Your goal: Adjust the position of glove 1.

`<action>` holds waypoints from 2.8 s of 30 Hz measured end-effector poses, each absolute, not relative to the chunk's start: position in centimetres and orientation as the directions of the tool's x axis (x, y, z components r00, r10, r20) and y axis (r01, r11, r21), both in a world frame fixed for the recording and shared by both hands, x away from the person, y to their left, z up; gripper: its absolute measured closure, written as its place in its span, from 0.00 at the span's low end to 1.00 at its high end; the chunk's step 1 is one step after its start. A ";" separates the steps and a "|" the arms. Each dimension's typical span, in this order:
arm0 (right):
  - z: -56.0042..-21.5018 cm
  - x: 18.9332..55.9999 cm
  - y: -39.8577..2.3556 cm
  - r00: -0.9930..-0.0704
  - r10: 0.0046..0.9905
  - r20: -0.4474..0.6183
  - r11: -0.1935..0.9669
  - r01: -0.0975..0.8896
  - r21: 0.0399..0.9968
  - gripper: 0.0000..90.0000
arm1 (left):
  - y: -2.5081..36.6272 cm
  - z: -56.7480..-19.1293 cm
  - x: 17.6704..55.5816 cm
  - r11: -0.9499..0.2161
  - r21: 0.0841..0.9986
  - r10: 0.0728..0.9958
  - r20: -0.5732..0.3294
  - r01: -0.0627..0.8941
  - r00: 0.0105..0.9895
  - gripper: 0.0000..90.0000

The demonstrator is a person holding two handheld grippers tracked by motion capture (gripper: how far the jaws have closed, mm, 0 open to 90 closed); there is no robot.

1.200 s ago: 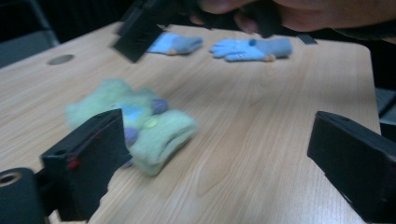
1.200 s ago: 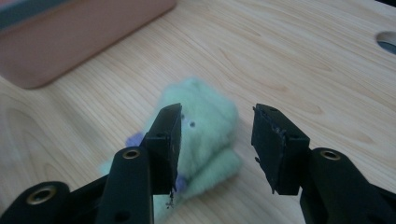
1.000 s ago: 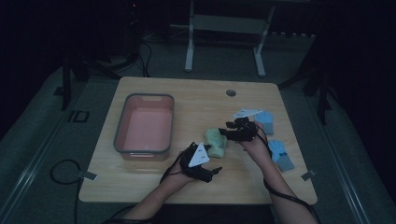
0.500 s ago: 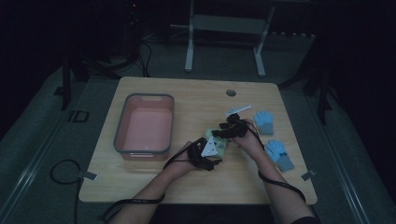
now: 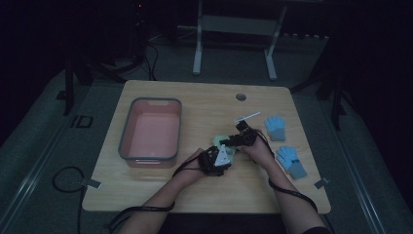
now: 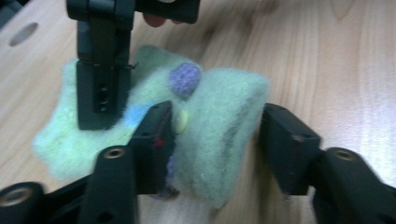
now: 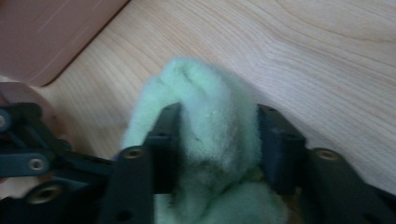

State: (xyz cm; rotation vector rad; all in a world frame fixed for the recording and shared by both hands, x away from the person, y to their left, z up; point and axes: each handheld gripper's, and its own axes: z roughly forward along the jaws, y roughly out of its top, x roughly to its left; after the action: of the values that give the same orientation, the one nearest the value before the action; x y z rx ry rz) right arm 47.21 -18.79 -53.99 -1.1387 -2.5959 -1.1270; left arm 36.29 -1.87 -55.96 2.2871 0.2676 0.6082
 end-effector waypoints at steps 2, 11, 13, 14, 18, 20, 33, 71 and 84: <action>-53.7 46.9 -18.7 -0.725 0.607 0.327 0.456 0.654 0.603 0.72 | -1.8 -55.8 36.4 -0.700 0.714 0.367 0.344 0.013 0.864 0.65; -52.3 46.2 -18.7 -0.724 0.626 0.289 0.440 0.634 0.636 0.79 | -1.9 -54.0 36.5 -0.724 0.689 0.359 0.351 0.021 0.865 0.82; -52.0 46.1 -18.7 -0.725 0.626 0.287 0.433 0.630 0.645 0.79 | -1.8 -53.4 36.3 -0.725 0.689 0.360 0.354 0.019 0.863 0.82; -51.7 46.0 -18.7 -0.727 0.623 0.288 0.431 0.627 0.649 0.80 | -1.7 -53.0 36.2 -0.729 0.684 0.356 0.360 0.015 0.862 0.82; -50.8 45.6 -18.5 -0.733 0.612 0.297 0.418 0.619 0.665 0.80 | -1.4 -51.9 36.0 -0.740 0.673 0.346 0.367 0.010 0.864 0.82; -50.3 45.5 -18.4 -0.735 0.609 0.298 0.413 0.614 0.672 0.80 | -1.2 -51.4 35.8 -0.744 0.668 0.343 0.373 0.007 0.862 0.82; -46.6 44.9 -16.8 -0.763 0.577 0.292 0.407 0.579 0.707 0.80 | 0.8 -47.4 35.2 -0.759 0.651 0.339 0.390 0.004 0.856 0.83; -41.5 46.1 -4.4 -0.866 0.442 0.234 0.510 0.457 0.729 0.80 | 11.0 -43.6 34.3 -0.758 0.643 0.464 0.414 0.110 0.783 0.83; -41.8 46.8 2.0 -0.897 0.380 0.227 0.557 0.418 0.718 0.80 | 16.0 -44.1 34.2 -0.760 0.622 0.521 0.409 0.189 0.749 0.83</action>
State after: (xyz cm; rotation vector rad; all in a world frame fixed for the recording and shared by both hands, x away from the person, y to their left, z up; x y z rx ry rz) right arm 46.77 1.96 -41.83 -0.7002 -2.7311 -1.2787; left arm 34.19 15.97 -44.09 2.3855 0.5330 0.7840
